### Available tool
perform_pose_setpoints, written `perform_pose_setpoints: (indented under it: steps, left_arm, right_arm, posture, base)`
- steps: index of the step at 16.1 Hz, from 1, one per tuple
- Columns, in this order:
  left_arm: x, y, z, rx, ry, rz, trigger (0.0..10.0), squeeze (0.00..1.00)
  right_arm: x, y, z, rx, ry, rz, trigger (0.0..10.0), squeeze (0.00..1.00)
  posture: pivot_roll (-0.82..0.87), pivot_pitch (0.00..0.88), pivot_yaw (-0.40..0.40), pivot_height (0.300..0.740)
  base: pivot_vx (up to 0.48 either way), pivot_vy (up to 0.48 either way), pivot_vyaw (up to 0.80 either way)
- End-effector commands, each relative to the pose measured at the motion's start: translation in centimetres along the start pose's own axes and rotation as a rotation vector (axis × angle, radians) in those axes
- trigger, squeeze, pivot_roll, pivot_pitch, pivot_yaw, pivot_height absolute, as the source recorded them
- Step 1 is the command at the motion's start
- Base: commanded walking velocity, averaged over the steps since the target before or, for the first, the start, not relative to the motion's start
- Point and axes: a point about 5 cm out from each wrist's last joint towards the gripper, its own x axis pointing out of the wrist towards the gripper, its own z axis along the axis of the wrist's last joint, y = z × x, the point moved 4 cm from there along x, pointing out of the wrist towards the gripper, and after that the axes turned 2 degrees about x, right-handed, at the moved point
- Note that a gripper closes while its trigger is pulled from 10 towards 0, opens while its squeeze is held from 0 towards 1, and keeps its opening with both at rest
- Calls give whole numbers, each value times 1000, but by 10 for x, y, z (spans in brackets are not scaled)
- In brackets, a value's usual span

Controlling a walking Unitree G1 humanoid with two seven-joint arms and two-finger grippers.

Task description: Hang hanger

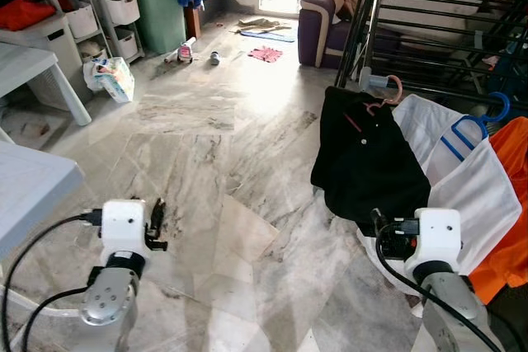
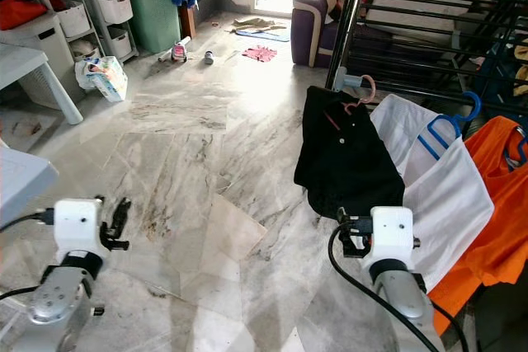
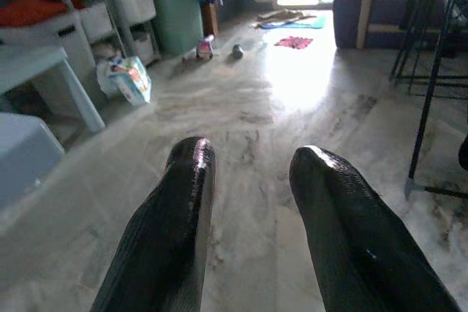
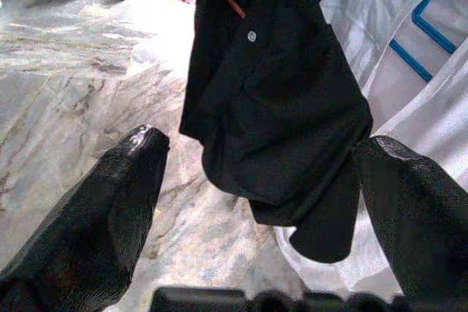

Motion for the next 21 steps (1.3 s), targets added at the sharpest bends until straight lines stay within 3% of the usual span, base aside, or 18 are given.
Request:
perform_pose_setpoints:
  steps: [1, 3, 9, 11, 12, 13, 14, 20, 21]
  left_arm:
    - [-1, 6, 3, 18, -2, 21, 10000, 0]
    - [1, 2, 3, 11, 1, 18, 10000, 0]
    - [10, -21, 2, -66, 14, -99, 10000, 0]
    - [11, -21, 3, -67, 9, -102, 10000, 0]
    - [13, -18, 2, -53, 13, -93, 10000, 0]
    - [13, -17, 2, -54, 14, -90, 10000, 0]
    - [13, -16, 2, -53, 16, -84, 10000, 0]
    - [12, -13, 0, -58, 23, -76, 10000, 0]
    - [11, -12, -1, -51, 25, -68, 10000, 0]
  right_arm:
    - [0, 2, 11, -4, -45, 1, 10000, 0]
    - [4, 1, 20, -3, -71, -28, 10000, 0]
    - [-1, 1, 16, 10, -71, -41, 10000, 0]
    - [-4, -2, 14, 38, -77, -50, 10000, 0]
    - [-5, -3, 16, 9, -89, -68, 10000, 90]
    - [-5, -4, 15, 13, -86, -73, 10000, 82]
    - [-5, -6, 14, 40, -84, -82, 10000, 1000]
    - [-4, -8, 8, 26, -63, -92, 10000, 1000]
    - [-2, -7, 7, 2, -49, -94, 10000, 502]
  posture:
    - [4, 17, -26, 740]
    - [-21, 12, -33, 740]
    - [-52, 0, 3, 740]
    - [-51, 0, 9, 740]
    - [-51, 0, 14, 740]
    - [-50, 0, 14, 740]
    - [-46, 0, 14, 740]
    - [-23, 0, 1, 740]
    - [-22, 0, 0, 740]
  base:
    - [0, 0, 0]
    - [0, 0, 0]
    - [0, 0, 0]
    - [0, 0, 0]
    - [0, 0, 0]
    - [0, 0, 0]
    - [0, 0, 0]
    - [0, 0, 0]
    - [0, 0, 0]
